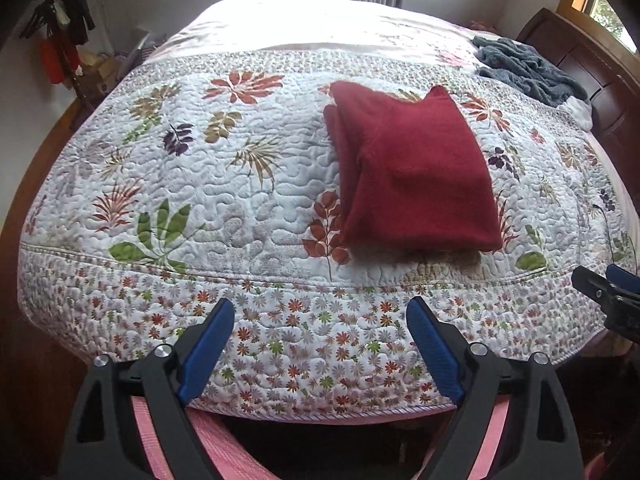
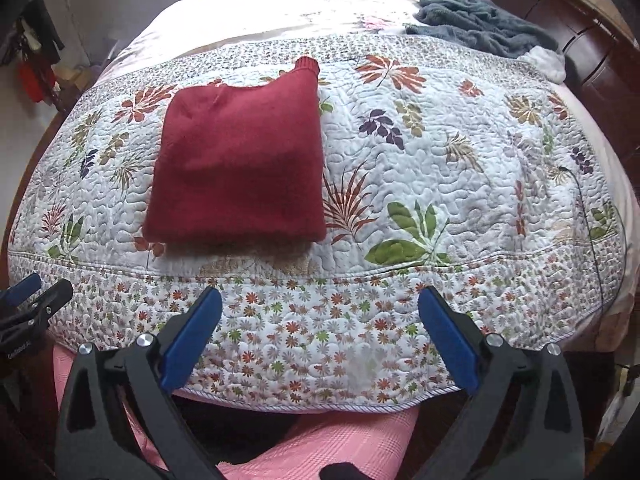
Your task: Fold small clothes
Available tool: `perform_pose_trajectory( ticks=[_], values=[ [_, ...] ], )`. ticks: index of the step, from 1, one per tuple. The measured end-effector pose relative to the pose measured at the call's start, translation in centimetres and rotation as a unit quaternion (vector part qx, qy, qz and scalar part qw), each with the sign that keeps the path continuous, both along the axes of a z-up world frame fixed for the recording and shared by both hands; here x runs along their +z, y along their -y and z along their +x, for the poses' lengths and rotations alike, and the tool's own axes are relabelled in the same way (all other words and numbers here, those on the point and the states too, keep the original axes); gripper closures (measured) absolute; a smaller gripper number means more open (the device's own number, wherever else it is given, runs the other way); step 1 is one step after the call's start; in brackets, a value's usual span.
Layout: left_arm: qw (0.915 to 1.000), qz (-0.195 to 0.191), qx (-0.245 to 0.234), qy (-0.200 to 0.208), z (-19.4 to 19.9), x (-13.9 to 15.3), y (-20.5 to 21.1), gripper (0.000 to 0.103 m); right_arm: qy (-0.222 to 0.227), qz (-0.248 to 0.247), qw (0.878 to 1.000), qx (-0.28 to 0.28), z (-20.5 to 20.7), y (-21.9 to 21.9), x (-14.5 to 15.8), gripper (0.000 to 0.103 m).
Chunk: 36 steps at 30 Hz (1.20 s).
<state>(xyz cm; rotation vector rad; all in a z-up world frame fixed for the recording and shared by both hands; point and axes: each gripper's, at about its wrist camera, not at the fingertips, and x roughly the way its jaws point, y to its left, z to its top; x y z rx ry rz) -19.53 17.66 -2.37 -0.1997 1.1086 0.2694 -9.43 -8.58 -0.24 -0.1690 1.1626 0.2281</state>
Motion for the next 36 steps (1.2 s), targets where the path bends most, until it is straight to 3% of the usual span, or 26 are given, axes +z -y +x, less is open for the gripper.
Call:
perform_pose_trajectory(
  ticks=[20, 36],
  values=[
    [0.9981, 0.048, -0.025, 0.031, 0.1, 3.7, 3.2, 0.015, 0.021, -0.015, 1.000, -0.001, -1.1, -0.3, 3.2, 0.003],
    [0.9979, 0.058, -0.023, 0.017, 1.3, 2.7, 3.8, 0.015, 0.020, -0.012, 1.000, 0.000, -0.2, -0.6, 2.7, 0.003]
  ],
)
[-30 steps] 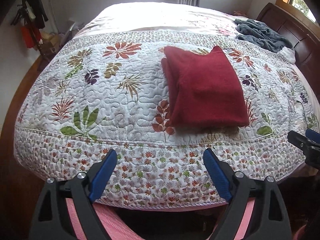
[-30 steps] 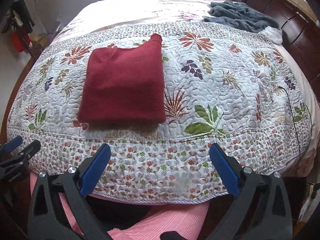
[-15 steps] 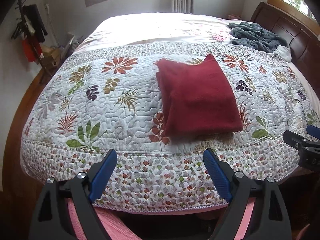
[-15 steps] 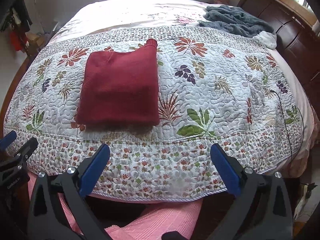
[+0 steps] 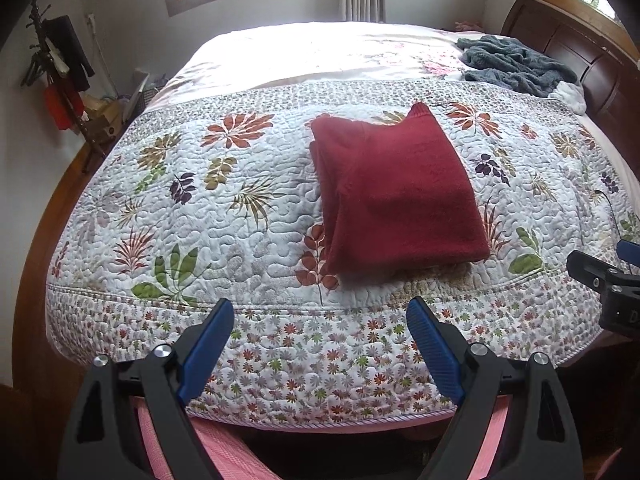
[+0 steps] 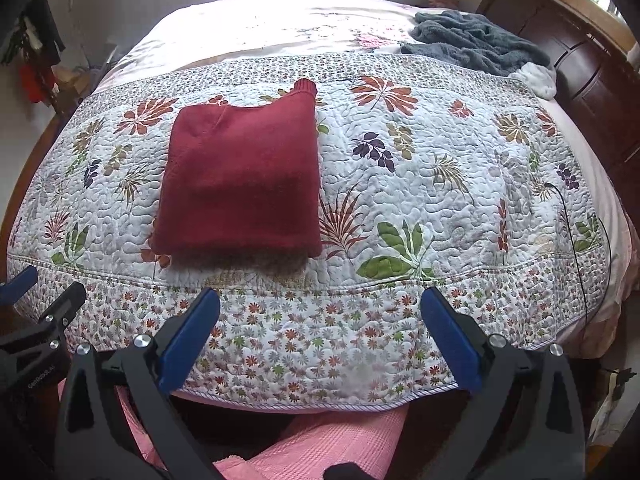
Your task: Fold small clothes
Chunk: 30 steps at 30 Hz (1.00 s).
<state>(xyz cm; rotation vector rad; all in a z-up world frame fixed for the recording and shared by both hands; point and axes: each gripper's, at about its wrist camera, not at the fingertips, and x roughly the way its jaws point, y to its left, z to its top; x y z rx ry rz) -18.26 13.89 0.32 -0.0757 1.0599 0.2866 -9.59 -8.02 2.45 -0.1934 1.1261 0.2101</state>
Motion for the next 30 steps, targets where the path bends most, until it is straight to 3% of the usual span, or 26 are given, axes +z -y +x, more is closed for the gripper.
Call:
perform_pose_trajectory(
  ticks=[30],
  values=[
    [1.0000, -0.001, 0.000, -0.008, 0.9, -1.3, -0.1, 0.015, 0.002, 0.000, 1.000, -0.007, 1.2, 0.0, -1.4, 0.003]
  ],
)
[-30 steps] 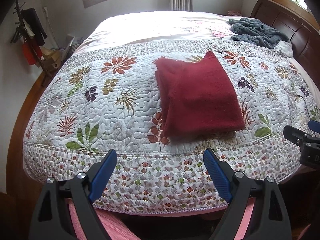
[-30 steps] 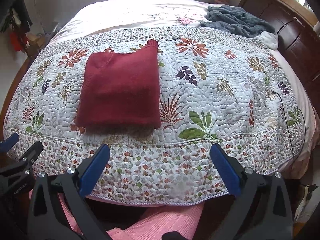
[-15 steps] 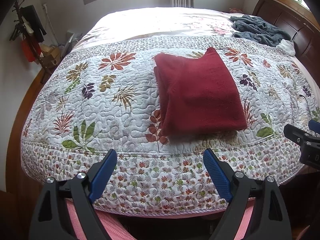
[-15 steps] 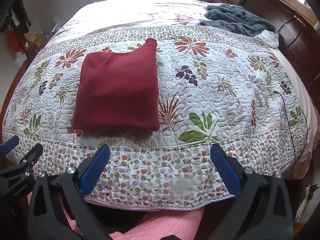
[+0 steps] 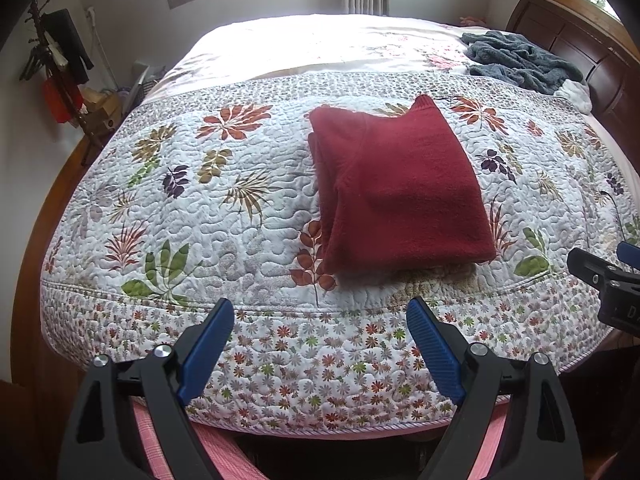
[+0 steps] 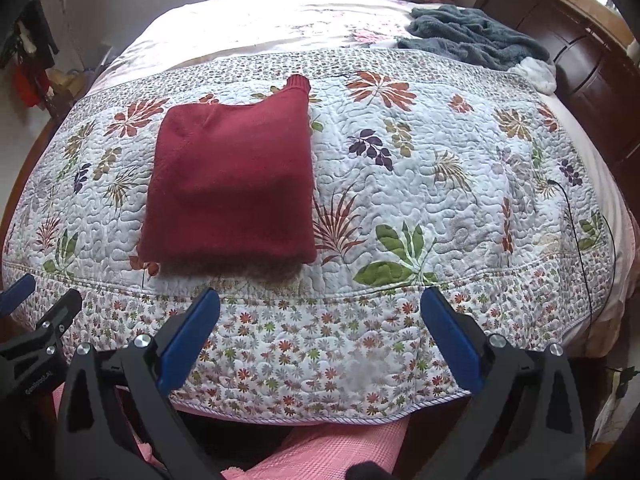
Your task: Fold small clothes
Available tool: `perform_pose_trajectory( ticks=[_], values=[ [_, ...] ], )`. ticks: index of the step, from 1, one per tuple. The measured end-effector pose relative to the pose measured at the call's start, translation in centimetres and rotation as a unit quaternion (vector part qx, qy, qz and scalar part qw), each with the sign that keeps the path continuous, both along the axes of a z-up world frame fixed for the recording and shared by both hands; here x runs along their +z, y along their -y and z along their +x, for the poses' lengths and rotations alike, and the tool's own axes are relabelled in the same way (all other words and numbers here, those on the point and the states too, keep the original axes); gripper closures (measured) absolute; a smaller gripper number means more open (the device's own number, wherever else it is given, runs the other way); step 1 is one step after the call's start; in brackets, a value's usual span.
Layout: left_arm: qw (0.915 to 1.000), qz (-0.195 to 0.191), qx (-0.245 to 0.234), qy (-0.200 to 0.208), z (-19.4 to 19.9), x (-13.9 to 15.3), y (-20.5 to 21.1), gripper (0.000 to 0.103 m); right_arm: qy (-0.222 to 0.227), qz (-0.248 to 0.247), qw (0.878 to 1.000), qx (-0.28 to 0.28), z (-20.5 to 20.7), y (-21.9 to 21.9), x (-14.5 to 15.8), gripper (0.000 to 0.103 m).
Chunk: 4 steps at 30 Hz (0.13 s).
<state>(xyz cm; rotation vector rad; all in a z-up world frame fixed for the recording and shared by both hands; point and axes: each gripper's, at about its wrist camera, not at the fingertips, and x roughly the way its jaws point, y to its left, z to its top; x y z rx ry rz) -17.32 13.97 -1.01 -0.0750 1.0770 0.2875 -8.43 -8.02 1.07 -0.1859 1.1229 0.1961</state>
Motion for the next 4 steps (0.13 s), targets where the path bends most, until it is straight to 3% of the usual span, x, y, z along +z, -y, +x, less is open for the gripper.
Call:
perform_pose_trajectory(
  ticks=[4],
  values=[
    [1.0000, -0.001, 0.000, -0.001, 0.05, -0.18, 0.08, 0.015, -0.002, 0.000, 1.000, 0.000, 0.01, -0.18, -0.06, 0.003]
  ],
)
